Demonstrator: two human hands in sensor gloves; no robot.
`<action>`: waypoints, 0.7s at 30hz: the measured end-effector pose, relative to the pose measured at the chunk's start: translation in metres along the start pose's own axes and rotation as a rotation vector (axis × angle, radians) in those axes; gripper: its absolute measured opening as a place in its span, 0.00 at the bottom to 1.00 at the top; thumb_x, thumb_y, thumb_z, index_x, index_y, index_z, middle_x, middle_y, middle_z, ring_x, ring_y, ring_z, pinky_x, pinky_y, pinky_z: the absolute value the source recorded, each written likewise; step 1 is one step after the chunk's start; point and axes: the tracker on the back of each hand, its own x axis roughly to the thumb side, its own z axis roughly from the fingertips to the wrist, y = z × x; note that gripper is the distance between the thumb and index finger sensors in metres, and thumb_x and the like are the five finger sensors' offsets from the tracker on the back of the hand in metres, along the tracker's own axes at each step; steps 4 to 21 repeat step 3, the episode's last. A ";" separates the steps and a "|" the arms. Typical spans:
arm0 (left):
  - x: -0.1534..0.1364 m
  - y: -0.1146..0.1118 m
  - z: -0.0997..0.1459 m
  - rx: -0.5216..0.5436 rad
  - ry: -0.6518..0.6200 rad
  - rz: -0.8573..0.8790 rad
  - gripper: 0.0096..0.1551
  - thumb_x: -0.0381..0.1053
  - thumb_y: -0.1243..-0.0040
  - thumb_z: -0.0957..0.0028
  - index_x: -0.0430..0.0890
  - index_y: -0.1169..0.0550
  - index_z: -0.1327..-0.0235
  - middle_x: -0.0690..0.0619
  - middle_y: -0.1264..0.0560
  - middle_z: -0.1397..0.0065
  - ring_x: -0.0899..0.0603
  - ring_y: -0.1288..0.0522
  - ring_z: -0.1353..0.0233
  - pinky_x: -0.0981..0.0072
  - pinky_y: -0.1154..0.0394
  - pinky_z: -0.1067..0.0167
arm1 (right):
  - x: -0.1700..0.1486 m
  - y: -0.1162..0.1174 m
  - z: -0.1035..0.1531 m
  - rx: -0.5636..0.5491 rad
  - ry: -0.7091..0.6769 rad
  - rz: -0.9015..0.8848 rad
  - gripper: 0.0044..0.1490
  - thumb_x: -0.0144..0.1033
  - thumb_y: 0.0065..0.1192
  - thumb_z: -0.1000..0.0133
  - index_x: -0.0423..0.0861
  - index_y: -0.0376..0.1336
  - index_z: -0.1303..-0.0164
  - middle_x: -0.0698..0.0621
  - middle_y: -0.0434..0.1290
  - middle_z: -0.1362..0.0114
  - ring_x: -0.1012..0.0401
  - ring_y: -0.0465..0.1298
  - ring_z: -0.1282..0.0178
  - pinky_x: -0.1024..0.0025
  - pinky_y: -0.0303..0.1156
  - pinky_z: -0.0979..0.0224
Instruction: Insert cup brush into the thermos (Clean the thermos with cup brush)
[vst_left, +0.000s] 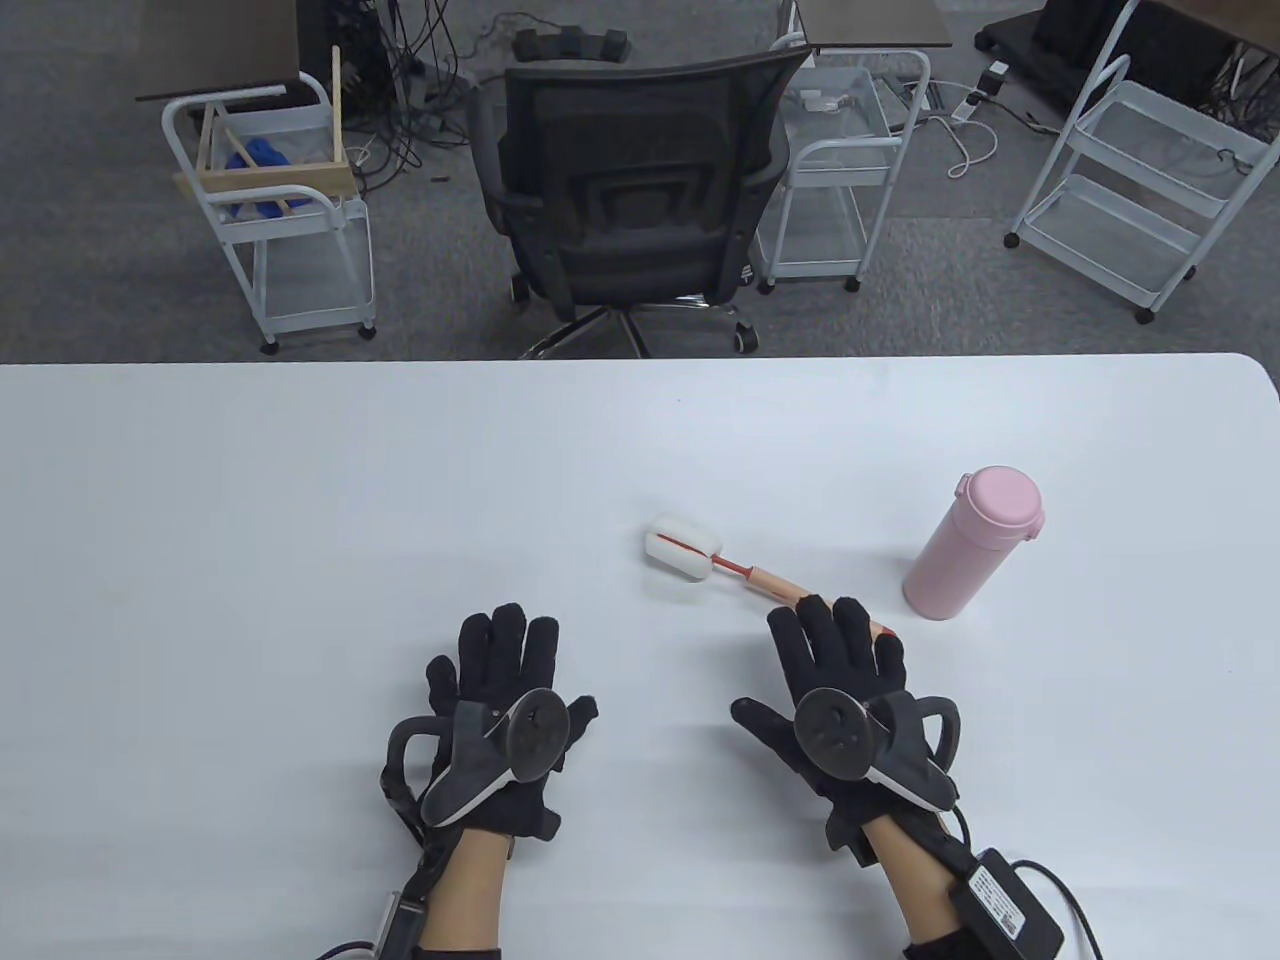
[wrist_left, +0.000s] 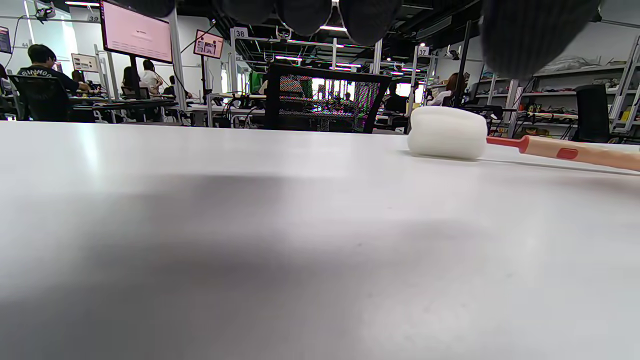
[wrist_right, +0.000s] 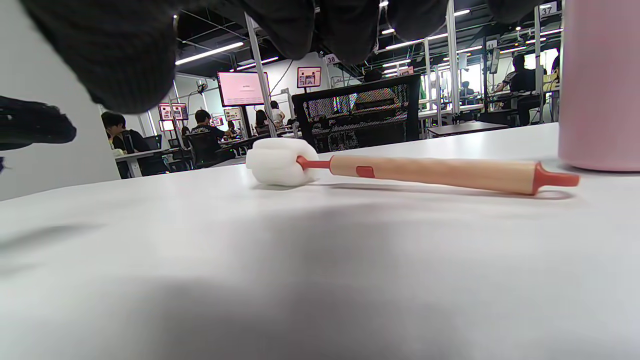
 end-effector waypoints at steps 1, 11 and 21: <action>0.000 0.000 0.000 0.002 0.000 -0.002 0.50 0.71 0.46 0.33 0.47 0.46 0.08 0.40 0.53 0.07 0.27 0.55 0.11 0.21 0.49 0.28 | 0.000 0.000 0.000 0.004 0.000 0.000 0.60 0.72 0.55 0.41 0.46 0.44 0.09 0.36 0.47 0.09 0.32 0.46 0.12 0.25 0.49 0.24; -0.001 0.000 0.000 0.007 -0.001 0.001 0.50 0.71 0.46 0.33 0.47 0.46 0.08 0.40 0.53 0.07 0.27 0.55 0.11 0.21 0.49 0.28 | 0.001 0.001 0.000 0.012 0.000 0.009 0.60 0.72 0.55 0.41 0.46 0.44 0.09 0.36 0.48 0.09 0.32 0.46 0.12 0.25 0.49 0.24; -0.001 0.000 0.000 0.007 -0.001 0.001 0.50 0.71 0.46 0.33 0.47 0.46 0.08 0.40 0.53 0.07 0.27 0.55 0.11 0.21 0.49 0.28 | 0.001 0.001 0.000 0.012 0.000 0.009 0.60 0.72 0.55 0.41 0.46 0.44 0.09 0.36 0.48 0.09 0.32 0.46 0.12 0.25 0.49 0.24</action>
